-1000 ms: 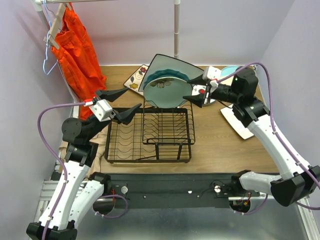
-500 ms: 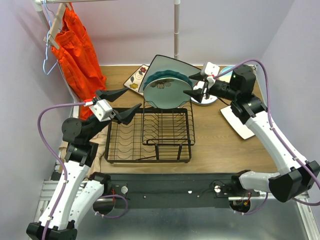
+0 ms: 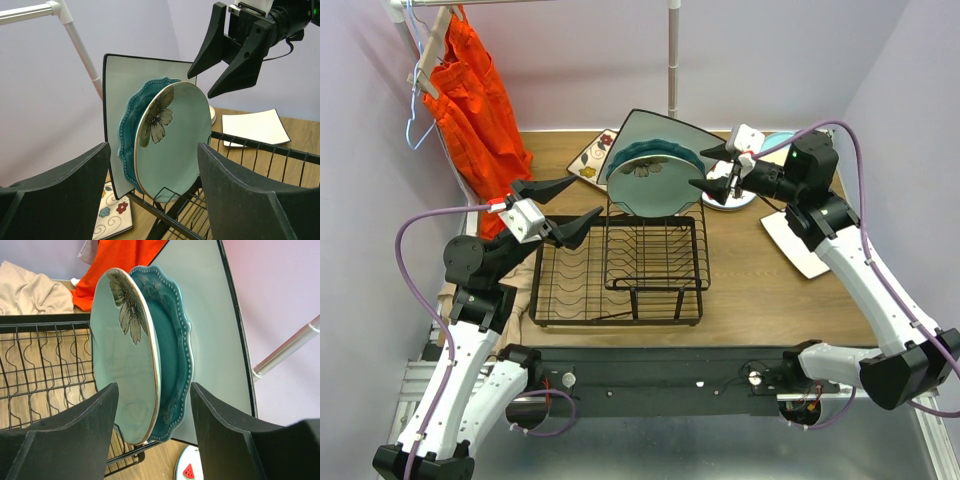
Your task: Unload the plates from the dish rack
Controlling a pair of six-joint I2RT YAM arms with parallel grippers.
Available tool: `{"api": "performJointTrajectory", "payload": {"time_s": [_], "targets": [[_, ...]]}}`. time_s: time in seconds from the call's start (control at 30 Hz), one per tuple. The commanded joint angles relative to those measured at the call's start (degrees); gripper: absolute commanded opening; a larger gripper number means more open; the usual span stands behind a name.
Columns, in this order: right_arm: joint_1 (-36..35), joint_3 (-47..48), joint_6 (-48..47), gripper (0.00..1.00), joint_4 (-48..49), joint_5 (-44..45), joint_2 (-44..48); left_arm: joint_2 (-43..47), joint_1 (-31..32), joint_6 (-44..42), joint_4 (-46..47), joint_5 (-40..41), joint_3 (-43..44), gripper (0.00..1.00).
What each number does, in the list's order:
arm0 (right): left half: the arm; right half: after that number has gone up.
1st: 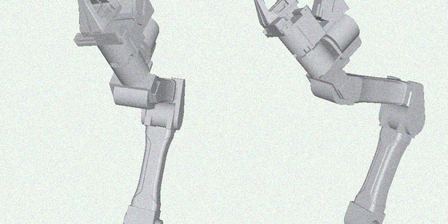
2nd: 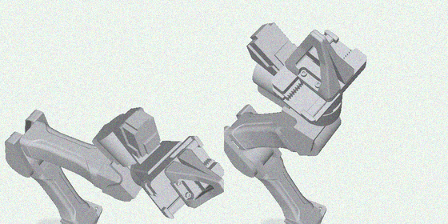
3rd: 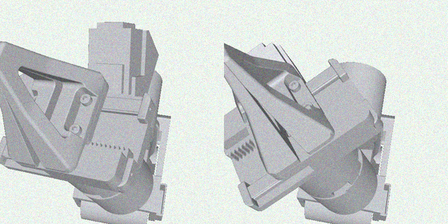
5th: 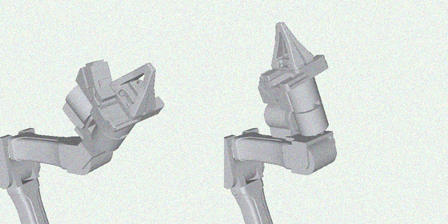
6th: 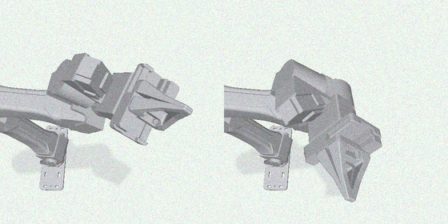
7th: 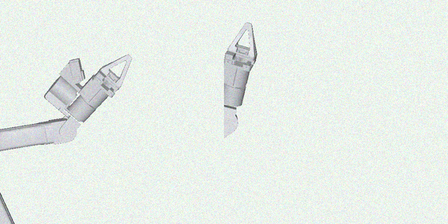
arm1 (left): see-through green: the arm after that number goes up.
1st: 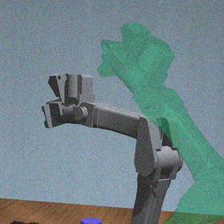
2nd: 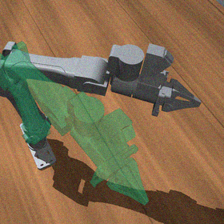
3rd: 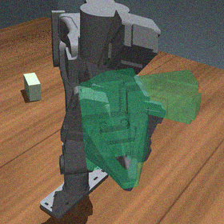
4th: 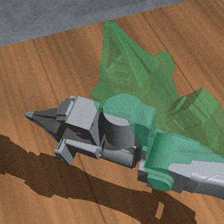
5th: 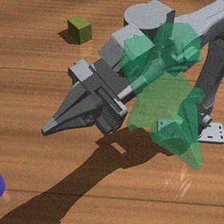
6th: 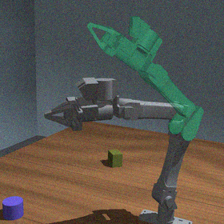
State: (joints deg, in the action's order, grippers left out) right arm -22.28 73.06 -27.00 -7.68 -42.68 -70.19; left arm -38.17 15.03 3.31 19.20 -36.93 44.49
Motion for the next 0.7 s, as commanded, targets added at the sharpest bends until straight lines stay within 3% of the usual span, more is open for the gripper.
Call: {"api": "performJointTrajectory", "payload": {"time_s": [0.0,0.67], "targets": [[-0.04,2.0,1.07,0.67,-0.84,-0.39,0.94,0.2,0.0,0.21,1.1,-0.87,-0.55,0.79],[-1.89,-0.2,1.25,0.54,-1.72,-1.98,-1.61,0.38,-0.09,0.29,1.1,-0.95,-0.63,0.79]]}}
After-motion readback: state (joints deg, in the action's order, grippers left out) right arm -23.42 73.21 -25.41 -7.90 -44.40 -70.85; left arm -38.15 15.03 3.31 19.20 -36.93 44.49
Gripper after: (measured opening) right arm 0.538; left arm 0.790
